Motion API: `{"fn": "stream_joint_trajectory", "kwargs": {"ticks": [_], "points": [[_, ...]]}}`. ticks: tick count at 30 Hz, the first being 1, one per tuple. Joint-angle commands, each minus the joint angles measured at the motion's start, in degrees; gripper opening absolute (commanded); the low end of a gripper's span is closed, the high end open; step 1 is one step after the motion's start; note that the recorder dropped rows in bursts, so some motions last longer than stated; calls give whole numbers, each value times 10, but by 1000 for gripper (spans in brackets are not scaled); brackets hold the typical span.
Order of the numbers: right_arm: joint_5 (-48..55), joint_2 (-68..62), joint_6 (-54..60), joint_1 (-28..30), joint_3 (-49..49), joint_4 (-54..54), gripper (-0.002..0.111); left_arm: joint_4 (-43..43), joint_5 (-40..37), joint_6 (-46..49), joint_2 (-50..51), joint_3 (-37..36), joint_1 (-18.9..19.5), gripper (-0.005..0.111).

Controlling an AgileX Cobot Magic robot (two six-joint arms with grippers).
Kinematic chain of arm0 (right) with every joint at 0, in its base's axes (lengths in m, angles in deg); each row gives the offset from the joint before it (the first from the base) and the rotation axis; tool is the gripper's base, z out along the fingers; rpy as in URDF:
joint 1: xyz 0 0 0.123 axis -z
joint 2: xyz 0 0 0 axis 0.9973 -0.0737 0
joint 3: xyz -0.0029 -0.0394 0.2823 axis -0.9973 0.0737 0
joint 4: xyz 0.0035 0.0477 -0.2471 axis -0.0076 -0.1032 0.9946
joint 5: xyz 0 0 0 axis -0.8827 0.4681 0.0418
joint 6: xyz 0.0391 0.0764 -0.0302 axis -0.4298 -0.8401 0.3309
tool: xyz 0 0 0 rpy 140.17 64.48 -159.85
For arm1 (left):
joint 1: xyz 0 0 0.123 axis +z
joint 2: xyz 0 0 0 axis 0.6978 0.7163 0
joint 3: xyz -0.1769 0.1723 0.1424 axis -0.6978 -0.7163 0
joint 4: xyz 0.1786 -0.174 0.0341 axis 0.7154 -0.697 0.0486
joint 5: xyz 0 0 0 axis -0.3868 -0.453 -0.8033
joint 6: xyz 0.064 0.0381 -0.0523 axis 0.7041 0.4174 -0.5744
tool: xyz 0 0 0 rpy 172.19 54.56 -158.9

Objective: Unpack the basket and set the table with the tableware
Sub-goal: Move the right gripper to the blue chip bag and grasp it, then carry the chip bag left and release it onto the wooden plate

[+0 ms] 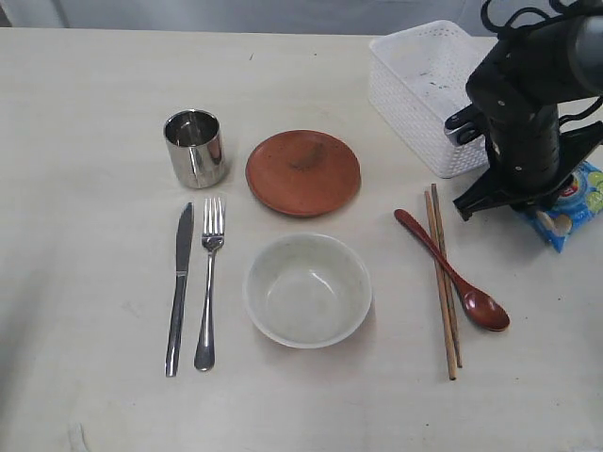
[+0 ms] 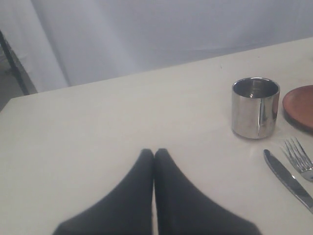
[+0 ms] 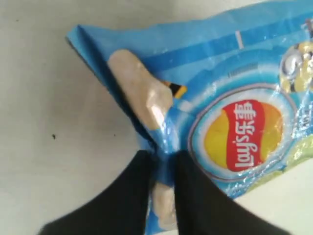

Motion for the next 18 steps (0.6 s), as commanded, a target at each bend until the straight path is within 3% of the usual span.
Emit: {"fn": "stream_joint_trajectory", "kwargs": {"ticks": [1, 12, 18], "points": [[8, 0, 0, 4, 1, 4, 0, -2, 5, -2, -2, -1, 3, 0], [30, 92, 22, -11, 1, -31, 0, -2, 5, -2, -2, -1, 3, 0], [52, 185, 34, -52, 4, -70, 0, -2, 5, -2, -2, -1, 3, 0]]}}
